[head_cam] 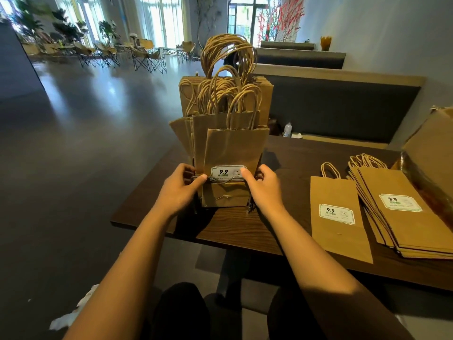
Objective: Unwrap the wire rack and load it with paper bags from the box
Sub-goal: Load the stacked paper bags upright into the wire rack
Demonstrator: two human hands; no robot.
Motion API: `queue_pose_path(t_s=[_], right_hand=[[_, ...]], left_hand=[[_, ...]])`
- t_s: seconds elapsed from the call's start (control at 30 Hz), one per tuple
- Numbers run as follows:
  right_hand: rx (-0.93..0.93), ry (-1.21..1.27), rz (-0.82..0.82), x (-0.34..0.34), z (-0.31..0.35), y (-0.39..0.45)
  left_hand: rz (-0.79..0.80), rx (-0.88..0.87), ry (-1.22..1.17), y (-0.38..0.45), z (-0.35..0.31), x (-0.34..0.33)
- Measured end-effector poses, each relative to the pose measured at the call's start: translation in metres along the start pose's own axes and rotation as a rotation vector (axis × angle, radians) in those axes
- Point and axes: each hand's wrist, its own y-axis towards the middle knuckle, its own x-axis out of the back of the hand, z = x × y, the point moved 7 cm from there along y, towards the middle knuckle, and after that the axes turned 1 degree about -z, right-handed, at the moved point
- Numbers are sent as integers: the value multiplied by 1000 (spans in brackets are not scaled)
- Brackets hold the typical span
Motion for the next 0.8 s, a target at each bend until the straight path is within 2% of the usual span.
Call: queue_pose_path(t_s=[0.17,0.27,0.33,0.47,0.53,0.8], right_hand=[[136,-44,-46,5,12,-5],[157,-1,-99,12,15,-6],[145,-10,-83,11,13,-3],[-58,-71,51,0,-1,2],[-139,-75,116,-3,-8,0],[-55,40,109,1,0,-8]], left_hand=[[-145,-100,-86,1,-15,5],[-215,-54,-130,4,-18,10],[-208,14,-156,9,-13,9],[-115,205,-195,15,3,4],[-81,236,-159,9,4,2],[-261,96,-46,-14,-3,9]])
